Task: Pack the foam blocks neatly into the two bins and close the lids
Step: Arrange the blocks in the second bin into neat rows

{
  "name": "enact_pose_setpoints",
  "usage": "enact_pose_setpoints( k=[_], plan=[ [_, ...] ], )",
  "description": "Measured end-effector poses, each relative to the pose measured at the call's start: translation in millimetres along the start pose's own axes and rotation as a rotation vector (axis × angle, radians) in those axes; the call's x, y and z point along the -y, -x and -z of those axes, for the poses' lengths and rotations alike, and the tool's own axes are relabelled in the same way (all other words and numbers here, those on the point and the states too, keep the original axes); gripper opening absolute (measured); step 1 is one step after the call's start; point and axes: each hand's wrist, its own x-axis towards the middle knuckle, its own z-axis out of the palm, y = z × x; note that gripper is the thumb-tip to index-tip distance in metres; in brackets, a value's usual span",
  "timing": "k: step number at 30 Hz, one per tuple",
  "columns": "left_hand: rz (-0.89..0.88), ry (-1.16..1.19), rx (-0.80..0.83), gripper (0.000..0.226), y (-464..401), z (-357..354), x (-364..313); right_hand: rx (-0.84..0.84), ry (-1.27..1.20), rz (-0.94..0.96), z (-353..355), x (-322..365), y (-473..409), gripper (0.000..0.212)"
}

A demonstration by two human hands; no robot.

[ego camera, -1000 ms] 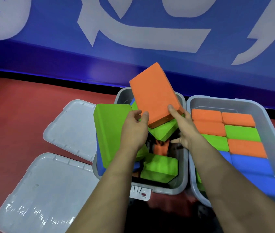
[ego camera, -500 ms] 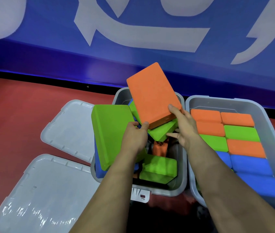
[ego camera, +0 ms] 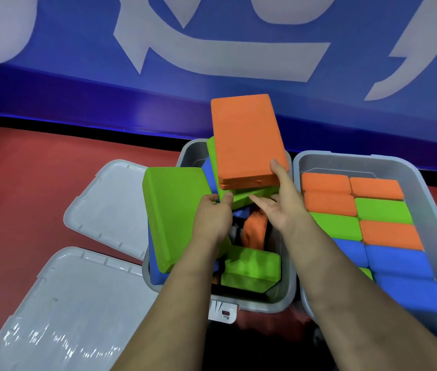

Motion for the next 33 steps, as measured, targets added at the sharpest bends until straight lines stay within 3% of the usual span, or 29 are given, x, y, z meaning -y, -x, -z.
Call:
enact_pose_setpoints(
  k=[8, 12, 17, 23, 26, 30, 33],
  plan=[
    [0.026, 0.026, -0.012, 0.043, -1, 7, 5, 0.057, 0.076, -0.078, -7, -17, -6, 0.069],
    [0.042, 0.059, -0.012, 0.046, 0, 6, 3, 0.058, 0.095, -0.047, -2, -11, -2, 0.056],
    [0.102, 0.157, 0.014, 0.104, 3, 1, -2, 0.065, 0.238, 0.004, 8, 3, 10, 0.058],
    [0.129, 0.232, 0.004, 0.099, 6, -8, -7, 0.161, 0.188, 0.048, 15, 16, 32, 0.048],
    [0.157, 0.305, 0.053, 0.112, 9, -9, -9, 0.233, 0.098, 0.044, 13, 19, 37, 0.048],
    [0.168, 0.485, 0.128, 0.067, 4, -5, -6, 0.298, 0.215, 0.009, 16, 22, 37, 0.058],
    [0.184, 0.588, 0.017, 0.052, -3, 0, 0, 0.253, 0.393, 0.048, 31, 27, 28, 0.077]
  ],
)
